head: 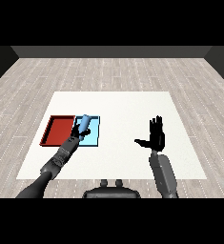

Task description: Pick the blue can and put it in the blue box

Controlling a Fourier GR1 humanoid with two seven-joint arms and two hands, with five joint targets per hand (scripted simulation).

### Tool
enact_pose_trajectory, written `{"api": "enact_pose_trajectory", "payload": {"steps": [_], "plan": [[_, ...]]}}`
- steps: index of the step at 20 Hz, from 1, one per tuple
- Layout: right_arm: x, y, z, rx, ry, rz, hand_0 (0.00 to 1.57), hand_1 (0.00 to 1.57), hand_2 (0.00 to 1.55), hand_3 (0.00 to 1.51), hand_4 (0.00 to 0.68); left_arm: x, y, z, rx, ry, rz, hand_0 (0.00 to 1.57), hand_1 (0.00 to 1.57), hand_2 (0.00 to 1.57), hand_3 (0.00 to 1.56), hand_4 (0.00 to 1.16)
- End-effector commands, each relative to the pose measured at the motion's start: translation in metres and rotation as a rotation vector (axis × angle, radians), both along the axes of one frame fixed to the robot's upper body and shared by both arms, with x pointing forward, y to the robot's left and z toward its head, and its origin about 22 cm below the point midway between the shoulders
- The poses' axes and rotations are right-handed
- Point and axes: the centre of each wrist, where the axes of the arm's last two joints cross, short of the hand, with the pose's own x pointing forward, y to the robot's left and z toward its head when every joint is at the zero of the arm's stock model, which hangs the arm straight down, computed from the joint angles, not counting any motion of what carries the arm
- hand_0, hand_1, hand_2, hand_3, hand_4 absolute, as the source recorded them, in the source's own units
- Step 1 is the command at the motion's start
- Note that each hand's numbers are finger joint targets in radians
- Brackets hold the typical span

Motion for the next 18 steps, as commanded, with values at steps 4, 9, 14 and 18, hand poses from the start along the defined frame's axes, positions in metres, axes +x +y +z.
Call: {"api": "enact_pose_trajectory", "payload": {"steps": [4,9,14,18], "plan": [[-0.006,0.003,-0.01,-0.012,-0.007,0.001,0.0,0.0,0.0,0.0,0.0,-0.001,0.002,-0.003,-0.039,0.104,0.01,0.0,0.0,0.0,0.0,0.0],[-0.001,0.002,-0.012,0.005,0.002,0.011,0.0,0.0,0.0,0.0,0.0,-0.005,0.028,-0.004,0.007,0.111,0.009,0.0,0.0,0.0,0.0,0.0],[0.006,0.0,0.006,0.006,-0.014,0.02,0.0,0.0,0.0,0.0,0.0,0.007,0.004,0.007,-0.014,-0.098,0.053,0.0,0.0,0.0,0.0,0.0],[-0.002,-0.014,-0.001,-0.038,-0.012,0.039,0.0,0.0,0.0,0.0,0.0,0.012,-0.001,0.015,-0.082,-0.317,-0.038,0.0,0.0,0.0,0.0,0.0]]}}
